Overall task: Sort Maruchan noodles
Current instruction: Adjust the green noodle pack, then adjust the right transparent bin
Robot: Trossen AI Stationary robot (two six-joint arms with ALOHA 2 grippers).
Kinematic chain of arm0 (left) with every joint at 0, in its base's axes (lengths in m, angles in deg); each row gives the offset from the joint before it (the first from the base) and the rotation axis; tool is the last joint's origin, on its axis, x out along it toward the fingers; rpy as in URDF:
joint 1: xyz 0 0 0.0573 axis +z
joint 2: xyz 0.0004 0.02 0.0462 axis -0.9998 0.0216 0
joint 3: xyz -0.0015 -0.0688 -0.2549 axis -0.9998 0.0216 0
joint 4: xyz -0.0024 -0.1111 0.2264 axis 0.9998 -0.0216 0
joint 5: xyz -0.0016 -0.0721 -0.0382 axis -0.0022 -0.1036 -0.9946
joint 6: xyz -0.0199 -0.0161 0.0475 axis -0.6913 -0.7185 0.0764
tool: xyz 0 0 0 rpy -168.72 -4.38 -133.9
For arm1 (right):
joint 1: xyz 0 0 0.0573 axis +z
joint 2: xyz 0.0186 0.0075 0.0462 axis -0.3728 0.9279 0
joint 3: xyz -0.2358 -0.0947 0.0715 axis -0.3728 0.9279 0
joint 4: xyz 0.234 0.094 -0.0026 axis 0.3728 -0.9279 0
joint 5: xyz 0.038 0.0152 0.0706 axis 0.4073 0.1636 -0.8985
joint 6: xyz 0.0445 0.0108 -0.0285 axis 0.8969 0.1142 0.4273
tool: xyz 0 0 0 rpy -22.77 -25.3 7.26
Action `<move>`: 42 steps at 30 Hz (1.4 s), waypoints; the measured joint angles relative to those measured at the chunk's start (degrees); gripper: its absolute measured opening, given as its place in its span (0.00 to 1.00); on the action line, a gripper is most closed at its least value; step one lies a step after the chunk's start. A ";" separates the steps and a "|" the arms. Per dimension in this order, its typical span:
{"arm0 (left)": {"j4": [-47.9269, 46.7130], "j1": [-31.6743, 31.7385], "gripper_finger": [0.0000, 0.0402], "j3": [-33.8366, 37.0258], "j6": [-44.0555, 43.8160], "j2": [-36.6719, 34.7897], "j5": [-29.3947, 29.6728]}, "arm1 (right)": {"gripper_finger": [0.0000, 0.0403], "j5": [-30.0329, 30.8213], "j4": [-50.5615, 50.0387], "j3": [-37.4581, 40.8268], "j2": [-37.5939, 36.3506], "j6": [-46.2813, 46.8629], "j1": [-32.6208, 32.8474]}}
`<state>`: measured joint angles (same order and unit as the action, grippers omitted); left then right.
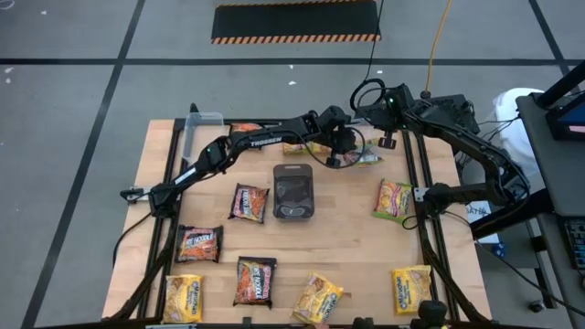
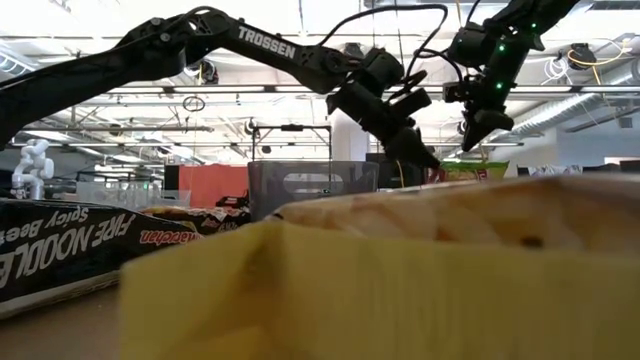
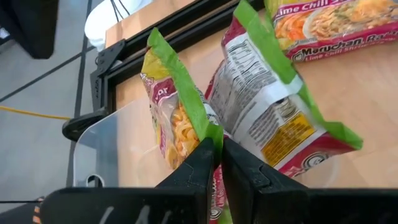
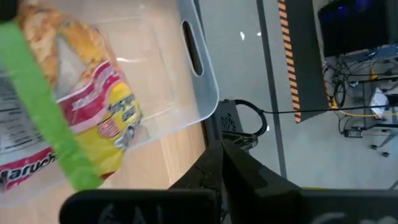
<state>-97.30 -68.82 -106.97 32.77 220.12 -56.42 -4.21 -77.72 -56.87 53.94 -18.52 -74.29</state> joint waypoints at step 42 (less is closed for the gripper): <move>-14.49 4.75 0.09 0.04 -13.16 -3.85 2.97 | 0.00 -15.69 1.13 0.02 0.00 12.14 0.02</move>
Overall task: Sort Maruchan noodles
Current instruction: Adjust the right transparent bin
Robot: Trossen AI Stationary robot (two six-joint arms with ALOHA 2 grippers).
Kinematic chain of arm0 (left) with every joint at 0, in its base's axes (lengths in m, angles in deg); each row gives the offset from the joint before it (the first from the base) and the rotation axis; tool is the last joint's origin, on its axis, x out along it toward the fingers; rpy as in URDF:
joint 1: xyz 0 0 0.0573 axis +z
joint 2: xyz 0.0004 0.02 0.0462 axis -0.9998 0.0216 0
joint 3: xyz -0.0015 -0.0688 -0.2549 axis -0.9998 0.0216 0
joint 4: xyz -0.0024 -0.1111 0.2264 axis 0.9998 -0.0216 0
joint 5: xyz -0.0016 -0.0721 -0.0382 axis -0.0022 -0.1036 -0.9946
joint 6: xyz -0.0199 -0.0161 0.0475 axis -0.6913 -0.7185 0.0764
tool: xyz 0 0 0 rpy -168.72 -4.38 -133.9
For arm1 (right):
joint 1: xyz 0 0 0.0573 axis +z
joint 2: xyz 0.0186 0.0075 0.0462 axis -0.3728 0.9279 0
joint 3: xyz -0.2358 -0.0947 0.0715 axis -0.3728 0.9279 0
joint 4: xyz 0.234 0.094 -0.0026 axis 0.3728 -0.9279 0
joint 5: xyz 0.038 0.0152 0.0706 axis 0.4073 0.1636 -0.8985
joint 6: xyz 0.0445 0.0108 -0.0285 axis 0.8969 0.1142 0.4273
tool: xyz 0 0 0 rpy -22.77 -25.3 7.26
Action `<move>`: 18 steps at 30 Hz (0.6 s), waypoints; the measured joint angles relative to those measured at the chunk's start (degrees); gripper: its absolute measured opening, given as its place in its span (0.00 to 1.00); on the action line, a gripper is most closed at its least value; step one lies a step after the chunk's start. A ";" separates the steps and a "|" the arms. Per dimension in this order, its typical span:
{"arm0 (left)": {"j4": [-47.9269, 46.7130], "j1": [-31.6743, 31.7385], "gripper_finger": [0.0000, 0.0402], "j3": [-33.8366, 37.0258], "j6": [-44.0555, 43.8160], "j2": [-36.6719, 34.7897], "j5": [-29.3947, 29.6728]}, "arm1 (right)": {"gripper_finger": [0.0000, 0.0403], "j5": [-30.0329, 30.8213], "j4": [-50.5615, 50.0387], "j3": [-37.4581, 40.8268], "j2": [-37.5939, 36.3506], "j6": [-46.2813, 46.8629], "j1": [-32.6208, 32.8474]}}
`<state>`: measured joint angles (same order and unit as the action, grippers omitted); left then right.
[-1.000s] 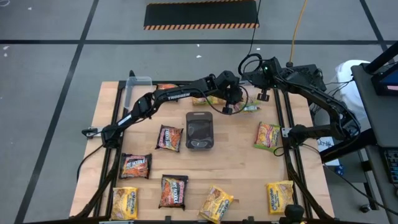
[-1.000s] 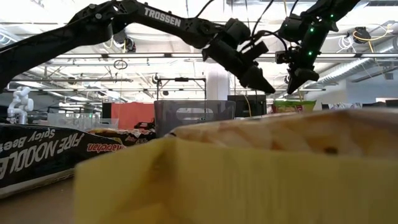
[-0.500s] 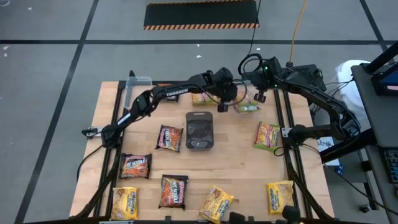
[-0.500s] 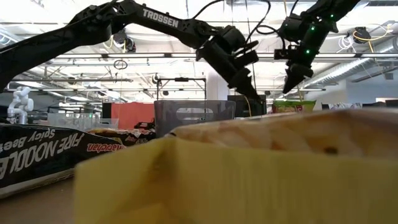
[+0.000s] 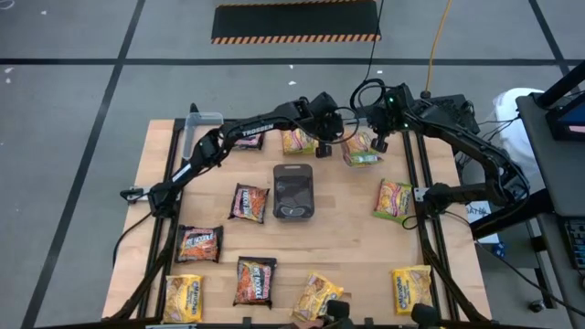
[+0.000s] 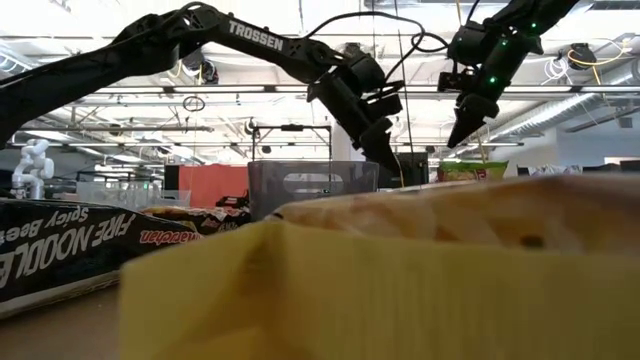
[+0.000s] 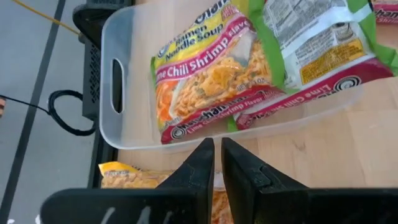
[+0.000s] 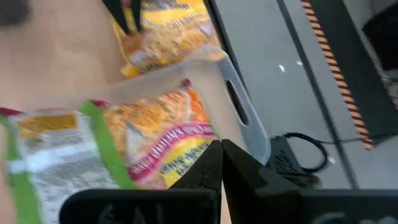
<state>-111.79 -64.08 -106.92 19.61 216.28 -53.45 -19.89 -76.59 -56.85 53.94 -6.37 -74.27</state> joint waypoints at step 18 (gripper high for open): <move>3.32 1.55 0.09 0.00 -6.35 1.16 0.53 | 0.00 -0.77 0.01 0.00 0.00 0.61 0.00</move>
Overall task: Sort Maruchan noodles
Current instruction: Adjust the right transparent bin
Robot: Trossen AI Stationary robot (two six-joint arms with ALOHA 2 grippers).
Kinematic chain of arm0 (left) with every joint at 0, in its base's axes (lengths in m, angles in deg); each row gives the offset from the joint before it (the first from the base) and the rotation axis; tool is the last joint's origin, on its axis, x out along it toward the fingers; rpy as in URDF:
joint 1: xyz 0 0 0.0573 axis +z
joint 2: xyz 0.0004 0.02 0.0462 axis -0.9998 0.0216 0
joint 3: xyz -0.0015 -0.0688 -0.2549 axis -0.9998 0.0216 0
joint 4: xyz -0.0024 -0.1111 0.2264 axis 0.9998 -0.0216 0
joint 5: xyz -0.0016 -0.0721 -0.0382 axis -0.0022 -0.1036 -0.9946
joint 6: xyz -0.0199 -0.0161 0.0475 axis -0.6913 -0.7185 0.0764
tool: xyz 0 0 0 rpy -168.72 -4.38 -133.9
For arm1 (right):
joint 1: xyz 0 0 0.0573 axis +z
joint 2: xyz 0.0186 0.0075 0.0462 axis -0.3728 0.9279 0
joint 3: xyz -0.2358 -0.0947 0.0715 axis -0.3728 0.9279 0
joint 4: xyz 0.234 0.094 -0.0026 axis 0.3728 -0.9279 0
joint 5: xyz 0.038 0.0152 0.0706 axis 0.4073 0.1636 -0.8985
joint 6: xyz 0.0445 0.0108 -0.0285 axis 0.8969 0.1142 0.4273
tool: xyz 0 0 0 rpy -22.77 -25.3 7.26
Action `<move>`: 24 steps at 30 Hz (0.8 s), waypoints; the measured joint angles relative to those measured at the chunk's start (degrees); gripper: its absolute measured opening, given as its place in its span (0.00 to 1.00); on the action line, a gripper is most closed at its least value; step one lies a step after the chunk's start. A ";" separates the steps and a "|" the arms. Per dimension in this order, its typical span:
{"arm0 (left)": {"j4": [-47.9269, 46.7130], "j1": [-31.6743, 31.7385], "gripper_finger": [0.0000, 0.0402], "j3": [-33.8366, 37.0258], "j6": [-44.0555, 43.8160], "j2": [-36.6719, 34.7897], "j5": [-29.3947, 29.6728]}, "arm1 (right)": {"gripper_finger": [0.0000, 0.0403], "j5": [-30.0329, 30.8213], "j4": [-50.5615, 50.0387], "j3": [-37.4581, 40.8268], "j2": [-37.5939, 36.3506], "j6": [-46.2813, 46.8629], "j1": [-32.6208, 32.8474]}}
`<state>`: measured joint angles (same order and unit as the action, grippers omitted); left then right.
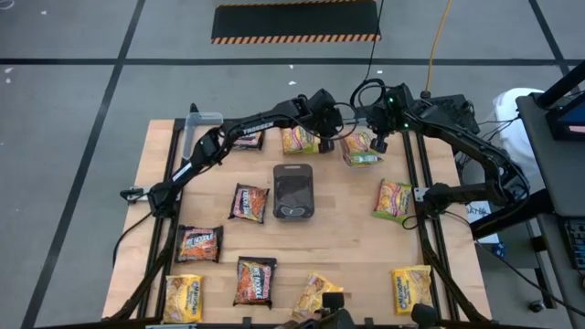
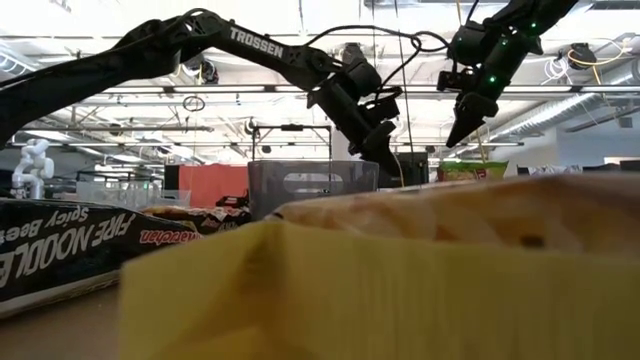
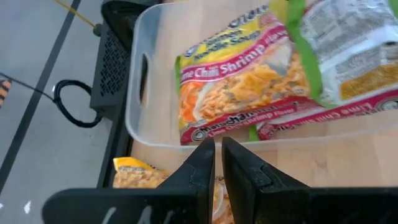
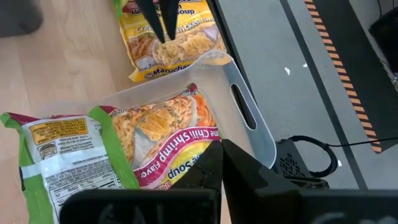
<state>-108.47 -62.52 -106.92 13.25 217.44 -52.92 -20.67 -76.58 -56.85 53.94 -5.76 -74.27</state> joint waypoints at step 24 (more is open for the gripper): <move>0.60 1.49 0.09 0.00 -14.96 -2.02 0.08 | 0.00 -4.48 -2.15 0.00 8.50 8.41 -0.15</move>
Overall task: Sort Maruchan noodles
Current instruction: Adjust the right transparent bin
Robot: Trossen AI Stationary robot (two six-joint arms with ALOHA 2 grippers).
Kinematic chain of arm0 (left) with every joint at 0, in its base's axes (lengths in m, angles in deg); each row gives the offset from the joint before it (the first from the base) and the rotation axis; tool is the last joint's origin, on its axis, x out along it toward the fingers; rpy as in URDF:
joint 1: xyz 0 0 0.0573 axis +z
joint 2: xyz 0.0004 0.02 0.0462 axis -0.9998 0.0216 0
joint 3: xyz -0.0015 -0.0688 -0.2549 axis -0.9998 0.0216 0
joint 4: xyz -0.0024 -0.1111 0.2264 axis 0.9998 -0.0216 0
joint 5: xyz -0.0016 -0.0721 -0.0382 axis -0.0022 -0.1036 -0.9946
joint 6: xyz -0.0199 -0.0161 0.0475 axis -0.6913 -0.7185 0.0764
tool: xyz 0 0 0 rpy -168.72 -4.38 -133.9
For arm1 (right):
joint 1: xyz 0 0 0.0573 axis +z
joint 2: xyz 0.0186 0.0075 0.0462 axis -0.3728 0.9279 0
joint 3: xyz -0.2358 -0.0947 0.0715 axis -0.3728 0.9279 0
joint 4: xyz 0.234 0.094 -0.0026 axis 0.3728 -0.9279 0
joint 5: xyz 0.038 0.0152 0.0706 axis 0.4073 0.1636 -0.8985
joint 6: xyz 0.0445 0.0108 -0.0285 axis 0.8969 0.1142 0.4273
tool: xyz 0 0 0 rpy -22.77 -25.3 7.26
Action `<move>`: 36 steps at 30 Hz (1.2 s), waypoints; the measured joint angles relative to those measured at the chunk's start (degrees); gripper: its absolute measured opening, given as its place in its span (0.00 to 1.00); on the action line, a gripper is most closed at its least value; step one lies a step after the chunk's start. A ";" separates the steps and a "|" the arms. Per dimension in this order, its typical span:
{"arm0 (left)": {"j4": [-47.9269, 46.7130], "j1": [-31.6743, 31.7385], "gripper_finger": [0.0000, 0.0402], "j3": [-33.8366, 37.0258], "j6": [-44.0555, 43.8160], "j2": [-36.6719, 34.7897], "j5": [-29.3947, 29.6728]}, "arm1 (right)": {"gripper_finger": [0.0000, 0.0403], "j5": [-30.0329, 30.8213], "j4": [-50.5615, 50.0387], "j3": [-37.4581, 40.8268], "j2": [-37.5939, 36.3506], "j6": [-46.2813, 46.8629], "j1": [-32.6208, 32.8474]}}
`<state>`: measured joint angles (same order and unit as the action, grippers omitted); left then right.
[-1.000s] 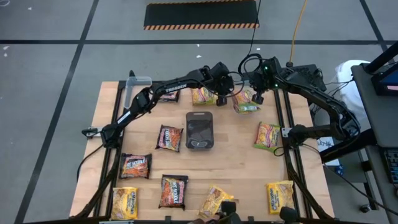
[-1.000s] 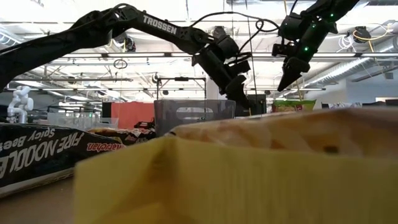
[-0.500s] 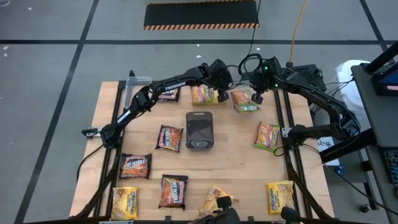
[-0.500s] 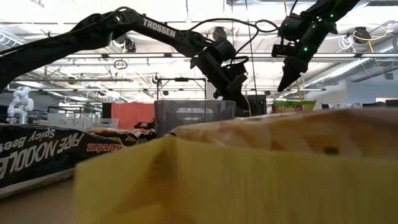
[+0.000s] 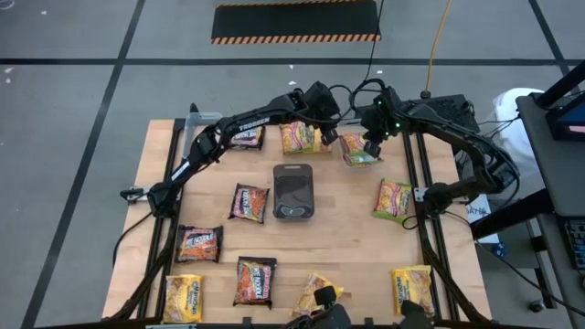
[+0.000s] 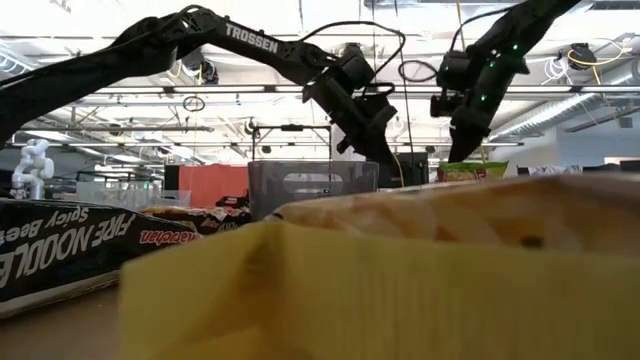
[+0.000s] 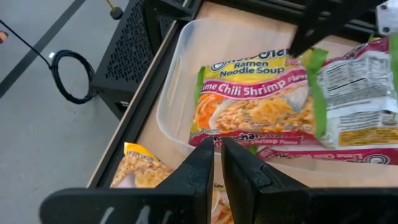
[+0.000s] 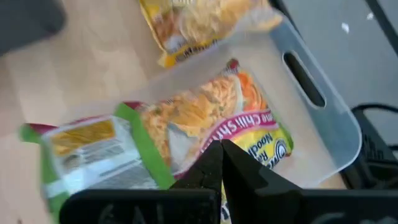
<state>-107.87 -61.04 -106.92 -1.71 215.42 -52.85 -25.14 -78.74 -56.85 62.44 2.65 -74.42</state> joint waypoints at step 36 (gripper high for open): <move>-3.75 0.33 0.09 0.00 1.79 -2.89 0.01 | 0.00 10.57 3.71 0.02 3.33 -4.01 -8.42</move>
<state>-111.62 -60.71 -106.92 0.08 212.53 -52.84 -14.57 -75.03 -56.83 65.77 -1.36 -82.84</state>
